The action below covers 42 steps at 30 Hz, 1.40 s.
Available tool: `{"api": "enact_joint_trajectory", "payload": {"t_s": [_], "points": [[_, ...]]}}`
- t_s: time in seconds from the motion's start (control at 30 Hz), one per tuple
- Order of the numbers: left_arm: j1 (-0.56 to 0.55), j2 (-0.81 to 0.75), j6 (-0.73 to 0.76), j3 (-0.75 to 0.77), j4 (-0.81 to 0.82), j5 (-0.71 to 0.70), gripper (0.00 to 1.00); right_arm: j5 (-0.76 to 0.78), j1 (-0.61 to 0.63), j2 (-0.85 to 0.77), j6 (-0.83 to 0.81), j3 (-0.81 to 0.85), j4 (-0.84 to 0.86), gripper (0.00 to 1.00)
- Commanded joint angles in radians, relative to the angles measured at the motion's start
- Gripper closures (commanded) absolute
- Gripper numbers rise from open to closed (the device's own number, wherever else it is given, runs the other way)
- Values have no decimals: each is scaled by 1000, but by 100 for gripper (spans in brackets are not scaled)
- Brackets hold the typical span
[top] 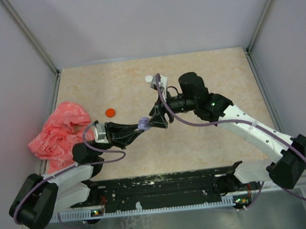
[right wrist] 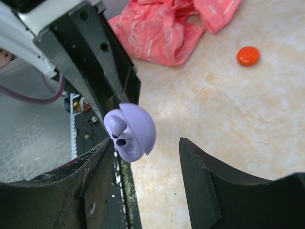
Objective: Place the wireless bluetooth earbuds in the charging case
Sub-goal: Adjust the charging case.
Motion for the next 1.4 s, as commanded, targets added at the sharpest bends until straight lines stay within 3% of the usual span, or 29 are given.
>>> {"api": "enact_joint_trajectory", "payload": {"t_s": [0.0,0.33,0.67,1.03,1.17,1.37], "points": [[-3,-15,-34,6,270,-7,100,-130,-4,-43,-51,-38,99,44],[-2,-24,-71,16,270,0,100,-154,-4,-29,-104,-55,131,55],[-2,-21,-124,24,270,-43,100,-210,-4,-44,-142,-83,141,53],[-3,-54,-160,13,271,-124,100,-162,-4,-139,16,-301,497,51],[-2,-60,-169,17,270,-123,100,-189,-2,-135,105,-347,656,56],[-3,-65,-184,24,271,-106,100,-165,-3,-130,162,-366,746,59]]}}
